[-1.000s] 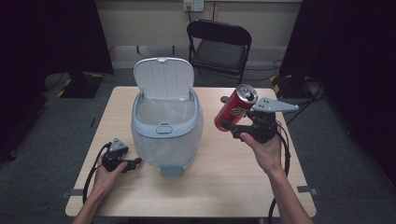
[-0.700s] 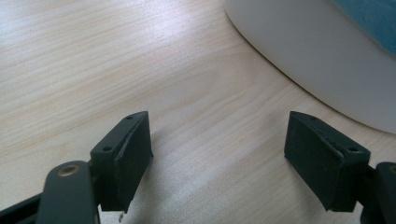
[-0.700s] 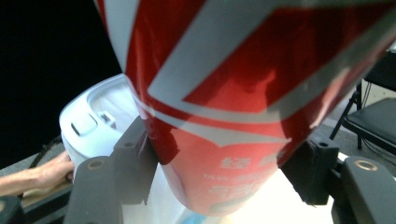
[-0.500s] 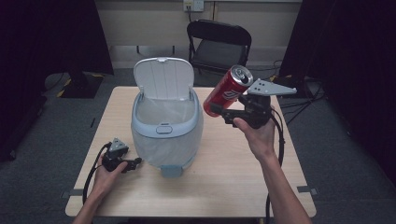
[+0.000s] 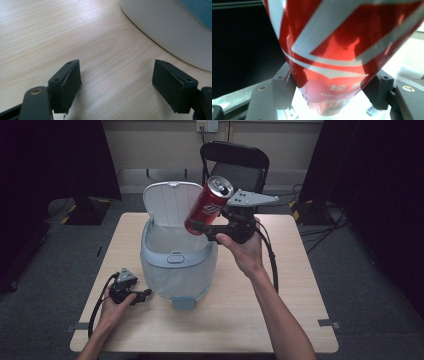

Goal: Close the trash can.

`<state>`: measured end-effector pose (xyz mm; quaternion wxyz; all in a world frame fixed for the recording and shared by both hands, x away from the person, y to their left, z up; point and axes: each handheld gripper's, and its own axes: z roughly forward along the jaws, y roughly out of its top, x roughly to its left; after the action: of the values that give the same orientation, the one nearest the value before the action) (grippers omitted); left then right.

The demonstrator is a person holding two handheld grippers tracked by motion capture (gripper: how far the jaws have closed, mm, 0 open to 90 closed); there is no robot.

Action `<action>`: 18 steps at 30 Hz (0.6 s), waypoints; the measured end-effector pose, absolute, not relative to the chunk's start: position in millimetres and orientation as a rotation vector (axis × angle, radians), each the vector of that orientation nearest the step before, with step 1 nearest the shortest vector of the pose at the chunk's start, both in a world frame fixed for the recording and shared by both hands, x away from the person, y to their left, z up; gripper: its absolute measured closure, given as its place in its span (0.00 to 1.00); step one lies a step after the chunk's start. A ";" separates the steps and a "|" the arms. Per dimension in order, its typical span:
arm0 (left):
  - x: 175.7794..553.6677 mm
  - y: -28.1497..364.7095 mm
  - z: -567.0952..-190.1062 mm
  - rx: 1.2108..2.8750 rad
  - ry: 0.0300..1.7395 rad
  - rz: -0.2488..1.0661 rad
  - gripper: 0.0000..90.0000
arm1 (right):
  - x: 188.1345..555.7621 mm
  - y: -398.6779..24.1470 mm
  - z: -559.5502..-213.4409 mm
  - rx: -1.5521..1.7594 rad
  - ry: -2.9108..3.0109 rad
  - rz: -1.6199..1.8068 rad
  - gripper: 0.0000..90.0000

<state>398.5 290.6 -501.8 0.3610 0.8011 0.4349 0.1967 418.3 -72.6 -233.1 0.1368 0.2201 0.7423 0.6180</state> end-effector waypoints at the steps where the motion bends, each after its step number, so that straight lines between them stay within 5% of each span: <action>1: 398.5 290.6 -501.8 2.064 1.120 0.507 0.25 | 420.4 -67.8 -234.7 0.633 2.163 1.783 0.37; 13: 398.6 291.1 -501.8 2.067 1.115 0.504 0.25 | 435.9 -46.3 -257.7 0.664 2.272 1.668 0.28; 18: 398.6 291.1 -501.7 2.067 1.115 0.505 0.25 | 438.2 -64.6 -256.7 0.688 2.222 1.679 0.42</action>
<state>398.6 291.1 -501.7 0.3614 0.8022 0.4329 0.1959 438.2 -64.6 -256.7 0.1359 0.2377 0.7673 0.5799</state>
